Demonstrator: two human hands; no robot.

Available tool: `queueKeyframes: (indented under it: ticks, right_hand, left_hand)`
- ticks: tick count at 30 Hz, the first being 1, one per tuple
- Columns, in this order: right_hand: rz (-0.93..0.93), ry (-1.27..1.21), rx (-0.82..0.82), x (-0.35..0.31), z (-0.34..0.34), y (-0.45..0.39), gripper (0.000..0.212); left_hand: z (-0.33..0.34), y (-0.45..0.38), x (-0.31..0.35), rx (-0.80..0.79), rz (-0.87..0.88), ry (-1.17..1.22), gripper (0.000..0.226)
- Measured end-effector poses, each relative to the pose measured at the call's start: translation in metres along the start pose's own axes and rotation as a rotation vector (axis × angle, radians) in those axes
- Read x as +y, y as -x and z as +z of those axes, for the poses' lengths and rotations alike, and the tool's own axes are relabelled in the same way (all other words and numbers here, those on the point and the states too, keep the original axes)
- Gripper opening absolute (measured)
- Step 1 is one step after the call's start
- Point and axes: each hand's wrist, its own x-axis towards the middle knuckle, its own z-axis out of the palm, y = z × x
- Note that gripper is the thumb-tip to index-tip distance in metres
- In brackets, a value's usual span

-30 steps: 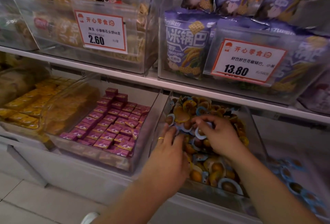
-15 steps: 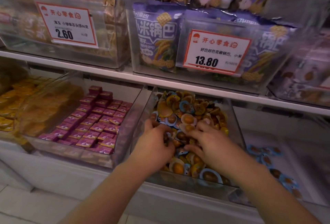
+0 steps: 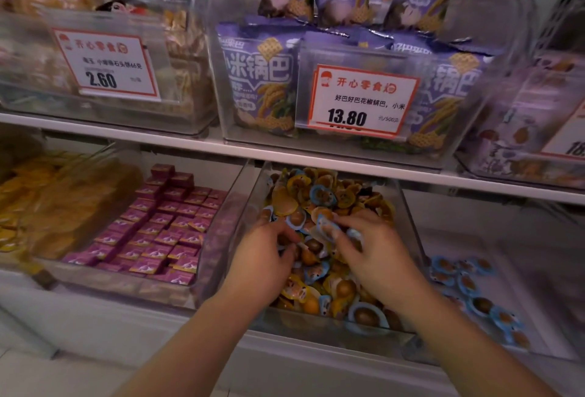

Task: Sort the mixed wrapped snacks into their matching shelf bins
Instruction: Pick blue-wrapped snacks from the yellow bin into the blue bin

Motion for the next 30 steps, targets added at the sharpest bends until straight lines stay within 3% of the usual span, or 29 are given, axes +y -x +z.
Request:
queueKeyframes:
  ticks: [2,4,6,9,14,17,20,23,25,27,30]
  right_hand:
    - [0.251,-0.257,0.078,-0.003,-0.008,-0.005,0.020]
    - [0.527,-0.672,0.121,-0.008,-0.017,-0.006,0.023]
    - [0.724,-1.069,0.078,-0.015,-0.024,-0.003,0.025]
    - [0.841,-1.332,-0.081,-0.028,-0.030,0.007,0.035]
    - [0.760,-1.529,-0.311,-0.040,-0.039,0.025,0.053]
    - [0.784,-1.514,-0.151,-0.037,-0.050,0.032,0.053]
    - [0.754,-1.297,0.023,-0.032,-0.058,0.039,0.044]
    - [0.806,-1.221,0.093,-0.031,-0.062,0.047,0.041]
    - [0.848,-1.239,0.015,-0.037,-0.060,0.052,0.038]
    - [0.830,-1.222,-0.127,-0.048,-0.051,0.057,0.030]
    - [0.766,-1.189,-0.077,-0.053,-0.037,0.059,0.024]
  left_hand:
    - [0.000,-0.001,0.001,0.087,0.053,0.025,0.015]
    - [-0.003,-0.002,0.007,0.174,0.064,0.184,0.014]
    - [-0.007,-0.004,0.017,0.240,0.035,0.392,0.013]
    - [-0.008,0.001,0.041,0.295,0.081,0.540,0.015]
    - [0.016,0.020,0.075,0.137,0.358,0.280,0.023]
    - [0.026,0.021,0.081,0.069,0.465,0.225,0.035]
    - [0.029,0.027,0.090,0.099,0.292,0.530,0.038]
    - [0.032,0.021,0.098,0.263,-0.206,1.040,0.039]
    - [0.033,0.016,0.100,0.272,-0.382,1.244,0.036]
    - [0.037,0.017,0.107,0.246,-0.309,1.155,0.033]
    - [0.046,0.025,0.113,0.190,-0.077,0.980,0.037]
